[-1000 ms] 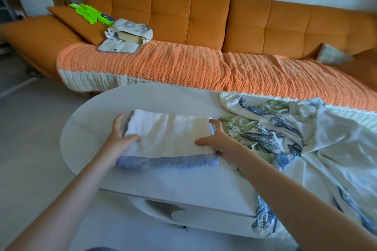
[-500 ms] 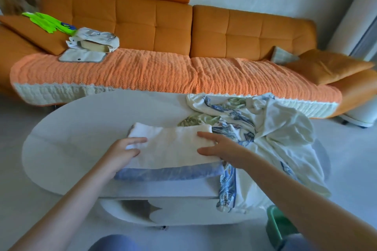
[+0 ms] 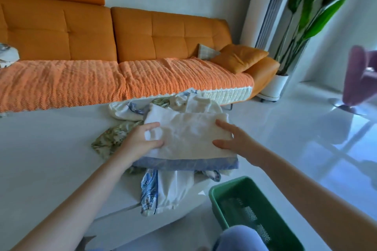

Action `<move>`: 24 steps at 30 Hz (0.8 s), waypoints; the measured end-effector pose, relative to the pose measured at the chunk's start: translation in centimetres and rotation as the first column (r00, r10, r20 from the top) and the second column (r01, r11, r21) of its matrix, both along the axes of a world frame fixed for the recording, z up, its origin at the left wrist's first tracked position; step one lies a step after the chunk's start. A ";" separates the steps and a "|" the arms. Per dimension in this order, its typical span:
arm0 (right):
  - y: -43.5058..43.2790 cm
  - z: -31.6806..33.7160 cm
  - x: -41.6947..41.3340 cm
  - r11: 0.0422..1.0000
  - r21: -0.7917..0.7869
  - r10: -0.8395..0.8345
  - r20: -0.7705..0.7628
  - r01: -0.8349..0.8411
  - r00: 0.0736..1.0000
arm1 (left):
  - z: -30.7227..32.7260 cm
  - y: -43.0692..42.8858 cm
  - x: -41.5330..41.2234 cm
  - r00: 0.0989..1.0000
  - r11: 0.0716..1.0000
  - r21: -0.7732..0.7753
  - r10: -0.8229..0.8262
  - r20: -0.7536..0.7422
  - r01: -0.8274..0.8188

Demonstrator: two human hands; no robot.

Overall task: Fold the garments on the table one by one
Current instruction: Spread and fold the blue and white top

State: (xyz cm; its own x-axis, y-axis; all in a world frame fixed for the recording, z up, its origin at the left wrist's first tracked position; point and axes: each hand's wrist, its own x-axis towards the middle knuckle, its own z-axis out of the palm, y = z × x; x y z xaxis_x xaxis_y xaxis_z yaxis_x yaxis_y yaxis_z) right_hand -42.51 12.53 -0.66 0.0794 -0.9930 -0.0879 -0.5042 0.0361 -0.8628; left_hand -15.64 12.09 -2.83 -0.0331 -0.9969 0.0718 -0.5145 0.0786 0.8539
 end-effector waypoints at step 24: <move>8.2 -26.3 -24.1 0.696 0.303 -0.668 -0.058 0.651 0.742 | -23.0 -8.1 -35.6 0.666 0.790 0.131 -0.581 0.468 0.598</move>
